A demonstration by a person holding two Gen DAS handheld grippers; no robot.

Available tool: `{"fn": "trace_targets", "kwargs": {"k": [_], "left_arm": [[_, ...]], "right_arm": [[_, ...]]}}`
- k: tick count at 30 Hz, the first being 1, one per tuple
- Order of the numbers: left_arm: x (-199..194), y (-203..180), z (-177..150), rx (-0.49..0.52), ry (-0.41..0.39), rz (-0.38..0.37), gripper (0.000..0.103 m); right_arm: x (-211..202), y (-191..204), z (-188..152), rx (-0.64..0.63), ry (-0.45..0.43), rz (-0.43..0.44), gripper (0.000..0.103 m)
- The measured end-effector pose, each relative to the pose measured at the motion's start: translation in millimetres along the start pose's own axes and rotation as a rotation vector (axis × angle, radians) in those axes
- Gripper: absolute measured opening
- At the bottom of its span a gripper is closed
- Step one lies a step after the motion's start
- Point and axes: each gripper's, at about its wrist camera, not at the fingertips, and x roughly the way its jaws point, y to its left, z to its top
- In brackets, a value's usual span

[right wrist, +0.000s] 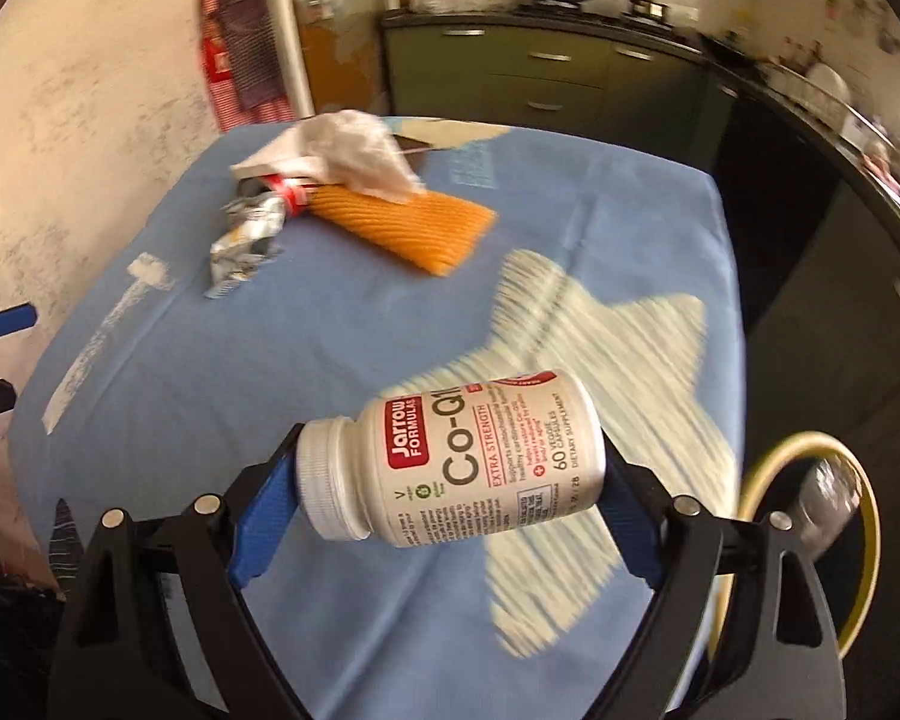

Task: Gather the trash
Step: 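Carry the pill bottle over the yellow bin and open the right gripper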

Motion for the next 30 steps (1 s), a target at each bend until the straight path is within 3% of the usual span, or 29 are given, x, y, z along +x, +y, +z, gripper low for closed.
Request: {"fn": "trace_targets", "kwargs": {"k": [5,8,15,20,26,30], "left_arm": [[8,-14,4,0.019,0.01,-0.021,0.094],[11,-23,7,0.035,0.013,-0.031,0.094],[18,-36,14,0.061,0.026,-0.033,0.094],[23,-38,18,0.065,0.038,-0.027,0.094],[40,-39,23,0.052,0.075,-0.006,0.094],[57,-35,30,0.028,0.115,0.053,0.095]], "right_arm": [[-23,-93,-42,0.248,0.047,-0.195,0.084],[-27,-136,-62,0.347,0.061,-0.266,0.084],[-17,-197,-84,0.457,0.099,-0.468,0.086],[-23,-202,-93,0.511,0.062,-0.456,0.087],[-27,-168,-93,0.477,0.026,-0.428,0.087],[-30,-145,-95,0.451,-0.001,-0.38,0.089]]}}
